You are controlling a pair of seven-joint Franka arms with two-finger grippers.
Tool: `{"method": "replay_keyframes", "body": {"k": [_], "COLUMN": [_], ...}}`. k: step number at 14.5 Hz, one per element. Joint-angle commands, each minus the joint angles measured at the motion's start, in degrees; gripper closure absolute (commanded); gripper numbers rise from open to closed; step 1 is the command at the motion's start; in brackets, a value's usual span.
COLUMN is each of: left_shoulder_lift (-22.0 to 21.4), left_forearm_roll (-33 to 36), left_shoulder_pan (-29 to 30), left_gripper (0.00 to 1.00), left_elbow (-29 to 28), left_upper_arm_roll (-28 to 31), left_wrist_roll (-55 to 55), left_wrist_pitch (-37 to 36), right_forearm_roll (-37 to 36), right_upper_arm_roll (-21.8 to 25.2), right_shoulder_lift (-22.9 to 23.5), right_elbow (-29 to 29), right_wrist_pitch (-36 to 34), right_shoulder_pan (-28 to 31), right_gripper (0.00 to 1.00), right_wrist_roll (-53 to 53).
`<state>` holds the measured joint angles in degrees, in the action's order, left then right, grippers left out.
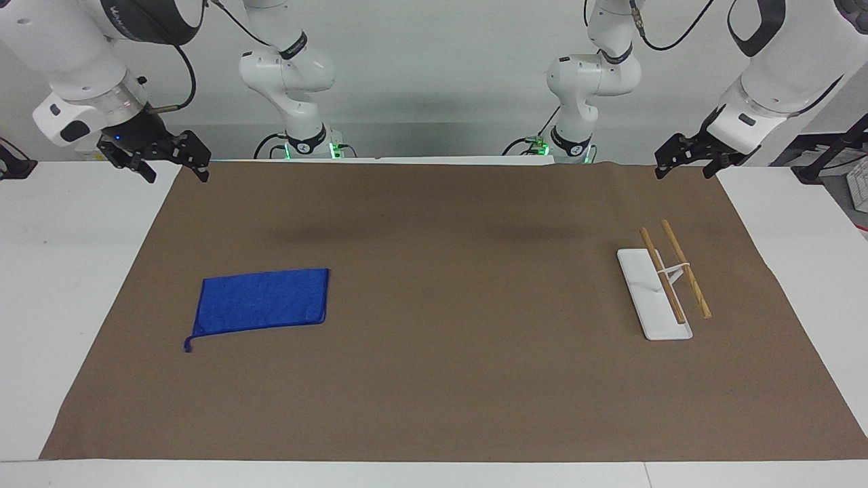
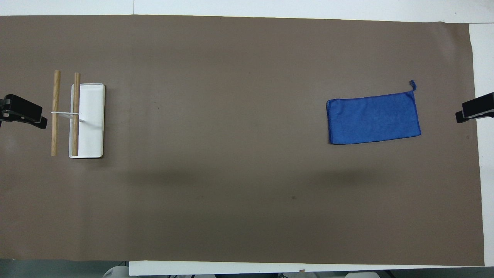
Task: Right arm passes towel to left arm to hang
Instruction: 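Reach the right gripper to the blue towel's near edge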
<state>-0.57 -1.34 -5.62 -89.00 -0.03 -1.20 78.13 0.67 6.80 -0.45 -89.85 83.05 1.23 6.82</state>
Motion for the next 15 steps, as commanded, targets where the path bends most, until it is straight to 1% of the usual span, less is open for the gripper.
{"method": "replay_keyframes", "body": {"k": [1, 4, 5, 8, 11, 13, 15], "left_shoulder_lift": [-1.3, -1.3, -1.3, -1.3, -1.3, -1.3, -1.3], "left_forearm_roll": [-0.2, -0.2, -0.2, -0.2, -0.2, -0.2, -0.2], "left_shoulder_pan": [0.0, 0.0, 0.0, 0.0, 0.0, 0.0, 0.0], "left_gripper": [0.00, 0.00, 0.00, 0.00, 0.00, 0.00, 0.00], "left_elbow": [-1.8, -1.7, -1.8, -1.8, -1.7, -1.7, -1.8], "left_upper_arm_roll": [0.2, 0.2, 0.2, 0.2, 0.2, 0.2, 0.2], "left_wrist_roll": [-0.5, -0.5, -0.5, -0.5, -0.5, -0.5, -0.5], "left_wrist_pitch": [1.2, 1.2, 1.2, 1.2, 1.2, 1.2, 1.2], "right_forearm_roll": [-0.2, -0.1, -0.2, -0.1, -0.1, -0.1, 0.0], "right_upper_arm_roll": [-0.3, -0.4, -0.7, -0.6, -0.5, -0.9, -1.0], "right_shoulder_lift": [0.2, 0.0, -0.2, -0.5, -0.5, -0.3, 1.0], "right_elbow": [0.9, 0.5, -1.0, -8.5, -19.1, -26.7, -33.3], "right_wrist_pitch": [-1.0, -0.4, 1.0, 8.3, 21.9, 33.3, 45.5], "right_shoulder_pan": [0.9, 0.9, 0.8, 0.6, 0.6, 0.4, 0.4], "right_gripper": [0.00, 0.00, 0.00, 0.00, 0.00, 0.00, 0.00], "right_wrist_roll": [0.9, 0.8, 0.6, 0.6, 0.6, 0.9, 1.3]}}
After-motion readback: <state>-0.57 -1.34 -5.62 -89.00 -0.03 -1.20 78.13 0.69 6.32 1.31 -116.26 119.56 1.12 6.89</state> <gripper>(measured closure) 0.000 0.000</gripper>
